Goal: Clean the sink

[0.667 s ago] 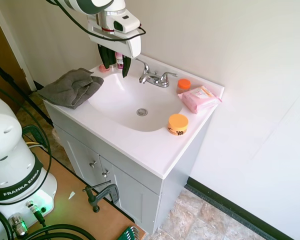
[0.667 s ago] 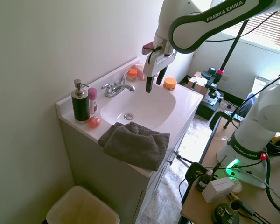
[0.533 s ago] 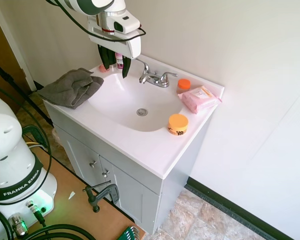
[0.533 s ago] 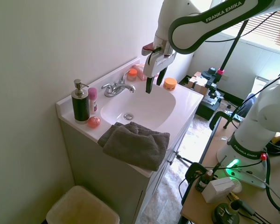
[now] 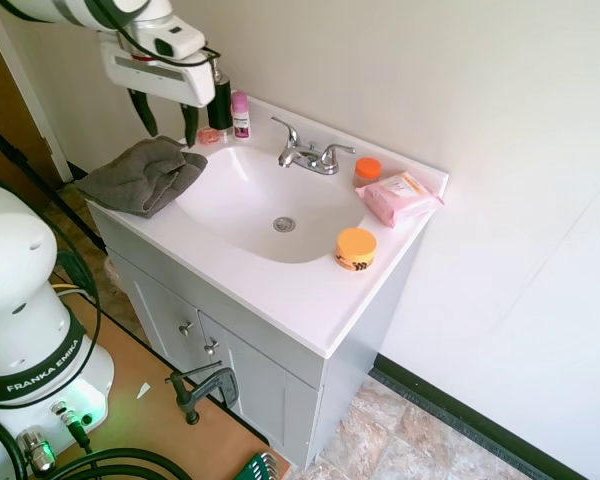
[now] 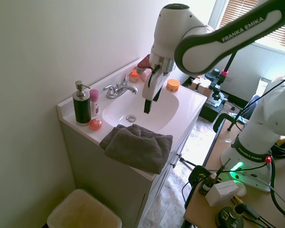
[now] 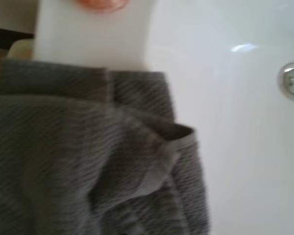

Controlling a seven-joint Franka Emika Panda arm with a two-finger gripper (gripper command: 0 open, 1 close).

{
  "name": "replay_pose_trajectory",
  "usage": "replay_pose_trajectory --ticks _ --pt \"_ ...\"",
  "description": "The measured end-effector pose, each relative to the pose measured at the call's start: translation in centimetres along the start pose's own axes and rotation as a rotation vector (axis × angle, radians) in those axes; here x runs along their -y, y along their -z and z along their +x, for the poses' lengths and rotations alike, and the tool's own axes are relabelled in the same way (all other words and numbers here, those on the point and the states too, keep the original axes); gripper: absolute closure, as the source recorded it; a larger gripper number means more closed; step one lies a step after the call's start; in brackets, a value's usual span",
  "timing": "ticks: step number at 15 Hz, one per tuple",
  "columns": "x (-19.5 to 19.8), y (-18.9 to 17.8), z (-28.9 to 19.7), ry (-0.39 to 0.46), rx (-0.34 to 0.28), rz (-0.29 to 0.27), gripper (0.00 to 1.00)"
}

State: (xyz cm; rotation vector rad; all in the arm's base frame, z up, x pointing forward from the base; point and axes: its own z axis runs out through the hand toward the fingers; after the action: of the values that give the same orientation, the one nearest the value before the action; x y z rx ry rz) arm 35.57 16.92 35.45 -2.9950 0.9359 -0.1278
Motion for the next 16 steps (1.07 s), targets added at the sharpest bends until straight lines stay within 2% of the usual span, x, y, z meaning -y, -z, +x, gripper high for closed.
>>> replay_pose_trajectory --ticks 3,5,11,16 --pt "2.9 0.4 -5.3 0.044 -0.037 0.022 0.00" --pt "3.6 -0.4 -6.4 0.043 -0.044 0.027 0.00" --pt "5.8 -5.4 -4.9 0.026 -0.036 -0.005 0.00" --pt "5.9 -9.9 -3.2 -0.003 -0.022 -0.062 0.00"
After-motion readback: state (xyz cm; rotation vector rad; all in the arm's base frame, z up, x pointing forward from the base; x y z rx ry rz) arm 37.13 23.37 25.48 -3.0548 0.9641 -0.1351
